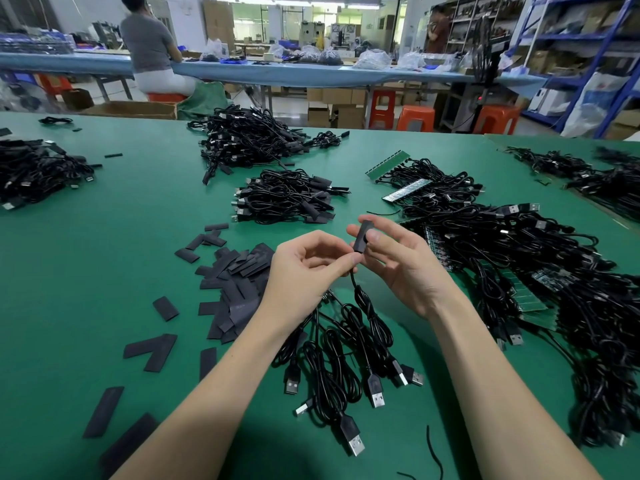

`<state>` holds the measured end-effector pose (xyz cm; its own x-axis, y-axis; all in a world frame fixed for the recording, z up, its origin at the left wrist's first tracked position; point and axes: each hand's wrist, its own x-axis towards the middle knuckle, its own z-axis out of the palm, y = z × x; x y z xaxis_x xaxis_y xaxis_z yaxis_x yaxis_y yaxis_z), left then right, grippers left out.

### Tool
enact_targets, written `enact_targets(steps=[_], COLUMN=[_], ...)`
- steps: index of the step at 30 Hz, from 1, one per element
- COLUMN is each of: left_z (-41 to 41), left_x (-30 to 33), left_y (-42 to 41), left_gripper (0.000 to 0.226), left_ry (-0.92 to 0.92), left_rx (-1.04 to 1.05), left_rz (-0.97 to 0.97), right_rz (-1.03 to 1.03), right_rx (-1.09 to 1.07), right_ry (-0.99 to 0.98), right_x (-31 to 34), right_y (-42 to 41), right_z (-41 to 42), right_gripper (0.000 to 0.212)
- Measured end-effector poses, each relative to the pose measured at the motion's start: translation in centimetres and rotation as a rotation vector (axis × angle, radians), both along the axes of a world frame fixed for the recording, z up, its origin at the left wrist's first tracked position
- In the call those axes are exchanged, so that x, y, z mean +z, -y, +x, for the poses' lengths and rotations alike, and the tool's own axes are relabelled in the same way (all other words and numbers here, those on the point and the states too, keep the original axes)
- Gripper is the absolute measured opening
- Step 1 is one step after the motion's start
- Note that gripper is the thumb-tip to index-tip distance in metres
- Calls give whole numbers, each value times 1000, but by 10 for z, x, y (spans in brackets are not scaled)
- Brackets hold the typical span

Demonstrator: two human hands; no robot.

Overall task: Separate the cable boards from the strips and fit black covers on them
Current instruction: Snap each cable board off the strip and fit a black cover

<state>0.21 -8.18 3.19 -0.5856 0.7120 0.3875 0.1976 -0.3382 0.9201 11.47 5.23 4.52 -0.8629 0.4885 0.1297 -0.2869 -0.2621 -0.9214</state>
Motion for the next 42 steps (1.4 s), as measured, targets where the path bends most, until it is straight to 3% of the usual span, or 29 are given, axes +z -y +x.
enact_targets(steps=[4,7,11,14,23,27,32,42], left_z=[2,2,2,1,0,0,1,-1], left_x=[-1,1,4,4,5,3,1,0], left_y=[-1,0,2,3,2,1,0,-1], left_gripper=[13,13,12,15,16,14,14,12], left_ry=[-44,6,101,149,175,142,103,185], left_rx=[2,-39,-141,-184,-177,-115,-72,-145], left_rz=[-13,13,25,3,-9,7,9,-16], right_rz=[15,-86,-170,-158,-171,-111,-33,-85], right_rx=[9,68,139,93,54,56,44,0], right_ry=[33,-8,-60,-61,-75,-52,-16,-62], right_x=[1,-1,-1,-1,-1,0,2,-1], right_y=[-1,-2,-2,0,6,3,1,4], right_z=[0,1,2,-1,-4,-2,1,-1], right_gripper=[22,23,46,50,48,23,26,31])
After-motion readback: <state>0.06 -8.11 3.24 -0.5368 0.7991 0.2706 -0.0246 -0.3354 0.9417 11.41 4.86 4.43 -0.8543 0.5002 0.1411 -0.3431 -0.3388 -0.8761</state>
